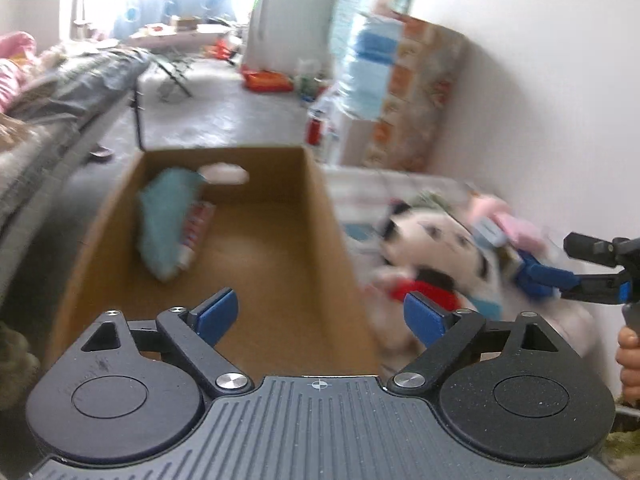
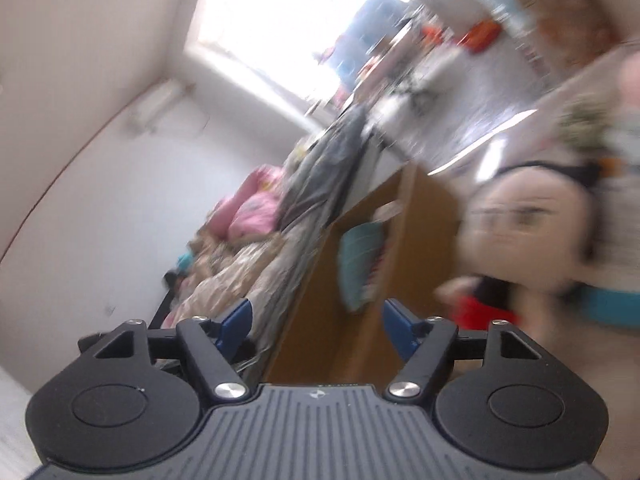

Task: Organize soft objects
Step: 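Reach the right gripper to the blue-and-white medicine box and grasp it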

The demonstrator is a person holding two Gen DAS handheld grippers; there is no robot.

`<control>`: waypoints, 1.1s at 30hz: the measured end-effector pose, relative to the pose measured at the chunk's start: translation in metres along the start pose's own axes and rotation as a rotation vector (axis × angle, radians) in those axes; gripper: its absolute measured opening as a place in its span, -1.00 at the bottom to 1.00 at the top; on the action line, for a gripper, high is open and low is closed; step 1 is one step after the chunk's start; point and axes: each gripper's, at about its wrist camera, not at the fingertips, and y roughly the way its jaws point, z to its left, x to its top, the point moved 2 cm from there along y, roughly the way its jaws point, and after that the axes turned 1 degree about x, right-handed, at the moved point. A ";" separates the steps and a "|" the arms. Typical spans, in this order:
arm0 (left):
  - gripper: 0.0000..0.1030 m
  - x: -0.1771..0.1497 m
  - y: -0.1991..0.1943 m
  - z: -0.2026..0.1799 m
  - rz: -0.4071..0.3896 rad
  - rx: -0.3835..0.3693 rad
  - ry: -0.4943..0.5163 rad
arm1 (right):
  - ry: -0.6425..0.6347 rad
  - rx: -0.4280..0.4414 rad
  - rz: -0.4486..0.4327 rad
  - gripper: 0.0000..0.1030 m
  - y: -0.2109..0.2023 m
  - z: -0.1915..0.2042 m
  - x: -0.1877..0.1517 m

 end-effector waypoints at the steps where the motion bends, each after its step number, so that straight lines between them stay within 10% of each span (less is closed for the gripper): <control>1: 0.76 -0.008 0.002 -0.006 0.010 -0.018 0.003 | 0.011 -0.024 -0.032 0.48 -0.019 -0.010 -0.007; 8: 0.76 -0.062 0.037 -0.072 0.065 -0.167 0.031 | 0.164 -0.193 -0.228 0.51 -0.112 -0.086 -0.066; 16: 0.77 -0.081 0.086 -0.178 0.032 -0.286 0.261 | 0.172 -0.249 -0.346 0.46 -0.126 -0.126 -0.072; 33: 0.56 -0.069 0.221 -0.251 0.080 -0.054 0.383 | 0.035 -0.339 -0.111 -0.11 -0.036 -0.192 0.007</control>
